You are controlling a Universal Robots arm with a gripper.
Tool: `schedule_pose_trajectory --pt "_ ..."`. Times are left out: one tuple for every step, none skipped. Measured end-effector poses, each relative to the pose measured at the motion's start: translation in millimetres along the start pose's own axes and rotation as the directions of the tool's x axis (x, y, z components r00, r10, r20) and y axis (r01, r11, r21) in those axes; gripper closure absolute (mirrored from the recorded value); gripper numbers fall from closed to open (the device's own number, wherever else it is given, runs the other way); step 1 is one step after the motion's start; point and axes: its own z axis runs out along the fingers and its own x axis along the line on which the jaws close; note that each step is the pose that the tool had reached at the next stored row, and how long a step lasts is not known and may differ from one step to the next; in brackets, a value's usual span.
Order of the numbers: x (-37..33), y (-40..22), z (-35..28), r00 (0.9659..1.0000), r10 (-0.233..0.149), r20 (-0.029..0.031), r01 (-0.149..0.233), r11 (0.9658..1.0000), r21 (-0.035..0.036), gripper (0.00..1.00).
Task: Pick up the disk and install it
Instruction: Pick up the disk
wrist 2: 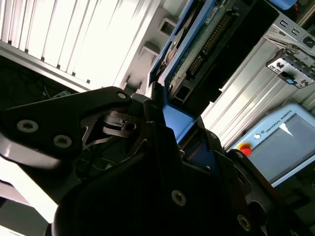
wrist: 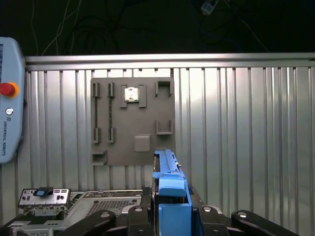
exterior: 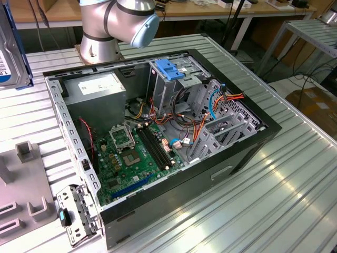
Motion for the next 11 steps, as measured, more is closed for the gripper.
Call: schedule_pose_trajectory --pt "0.8 -0.2 0.0 1.0000 0.000 0.0000 0.000 1.0000 0.0000 0.63" --pt "1.8 -0.5 0.0 1.0000 0.000 0.0000 0.000 1.0000 0.0000 0.63" --pt "2.7 -0.7 0.0 1.0000 0.000 0.0000 0.000 1.0000 0.0000 0.63" --pt "3.2 -0.9 0.0 1.0000 0.000 0.0000 0.000 1.0000 0.0000 0.63" --pt "3.7 -1.0 0.0 1.0000 0.000 0.0000 0.000 1.0000 0.0000 0.63" --pt "4.4 -1.4 0.0 1.0000 0.000 0.0000 0.000 1.0000 0.0000 0.63" --pt "4.9 -1.6 0.0 1.0000 0.000 0.0000 0.000 1.0000 0.0000 0.63" --pt "5.5 -1.8 0.0 1.0000 0.000 0.0000 0.000 1.0000 0.0000 0.63" --pt "6.0 -2.1 0.0 1.0000 0.000 0.0000 0.000 1.0000 0.0000 0.63" --pt "6.5 -2.4 0.0 1.0000 0.000 0.0000 0.000 1.0000 0.0000 0.63" --pt "6.9 -2.7 0.0 1.0000 0.000 0.0000 0.000 1.0000 0.0000 0.63"
